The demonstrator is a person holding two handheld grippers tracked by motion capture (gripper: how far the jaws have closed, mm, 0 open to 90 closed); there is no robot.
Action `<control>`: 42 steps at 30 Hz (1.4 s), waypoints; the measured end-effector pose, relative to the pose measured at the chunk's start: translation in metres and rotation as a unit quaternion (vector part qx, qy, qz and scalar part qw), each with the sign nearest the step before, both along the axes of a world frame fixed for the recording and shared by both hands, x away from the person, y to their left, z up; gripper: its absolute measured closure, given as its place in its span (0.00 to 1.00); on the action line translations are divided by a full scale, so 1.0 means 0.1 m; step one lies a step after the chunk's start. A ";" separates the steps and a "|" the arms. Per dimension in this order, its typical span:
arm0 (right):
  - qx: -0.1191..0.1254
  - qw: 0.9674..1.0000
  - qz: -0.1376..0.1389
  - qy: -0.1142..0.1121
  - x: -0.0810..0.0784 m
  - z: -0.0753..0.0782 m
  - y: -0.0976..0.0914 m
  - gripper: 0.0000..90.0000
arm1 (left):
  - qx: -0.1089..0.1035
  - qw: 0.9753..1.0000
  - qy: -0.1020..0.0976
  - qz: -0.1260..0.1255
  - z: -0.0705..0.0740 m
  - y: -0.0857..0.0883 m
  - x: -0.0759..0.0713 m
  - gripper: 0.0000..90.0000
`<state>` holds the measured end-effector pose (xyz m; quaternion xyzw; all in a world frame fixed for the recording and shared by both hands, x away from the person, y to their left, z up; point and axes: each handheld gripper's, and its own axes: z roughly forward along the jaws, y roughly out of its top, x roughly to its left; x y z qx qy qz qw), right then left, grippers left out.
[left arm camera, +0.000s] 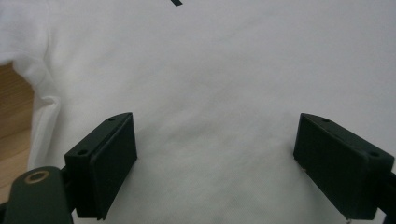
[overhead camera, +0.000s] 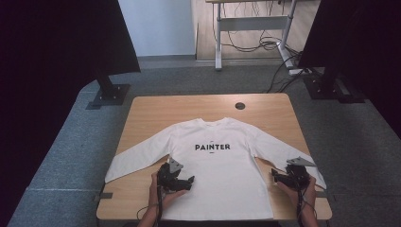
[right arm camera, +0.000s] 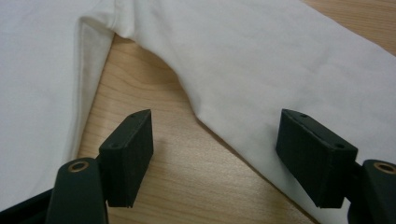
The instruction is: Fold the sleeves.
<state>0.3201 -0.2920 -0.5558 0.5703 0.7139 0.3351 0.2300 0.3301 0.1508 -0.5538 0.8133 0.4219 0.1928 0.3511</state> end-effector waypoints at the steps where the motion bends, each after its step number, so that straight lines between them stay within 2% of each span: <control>1: -0.001 1.000 0.002 0.000 0.00 0.00 0.01 0.30 | 0.000 1.000 0.000 0.000 0.00 0.00 0.00 0.14; 7: -0.003 1.000 0.006 0.001 -0.01 0.00 0.07 0.30 | 0.000 1.000 0.000 0.000 0.00 0.00 0.00 0.14; 15: 0.010 1.000 0.003 0.000 -0.09 0.00 0.14 0.30 | 0.000 1.000 0.000 0.000 0.00 0.00 0.00 0.14; 28: 0.021 1.000 0.018 0.003 -0.17 0.01 0.25 0.30 | 0.000 1.000 0.000 0.000 0.00 0.00 0.00 0.14; 33: 0.030 0.999 0.018 0.005 -0.18 0.02 0.23 0.31 | 0.000 1.000 0.000 0.000 0.00 0.00 0.00 0.14; 35: 0.027 1.000 0.015 -0.002 -0.18 0.04 0.20 0.31 | 0.000 1.000 0.000 0.000 0.00 0.00 0.00 0.14; 38: 0.020 1.000 0.004 -0.010 -0.19 0.07 0.13 0.32 | 0.000 1.000 0.000 0.000 0.00 0.00 0.00 0.14; 42: 0.021 1.000 -0.012 -0.008 -0.21 0.08 0.00 0.32 | 0.000 1.000 0.000 0.000 0.00 0.00 0.00 0.14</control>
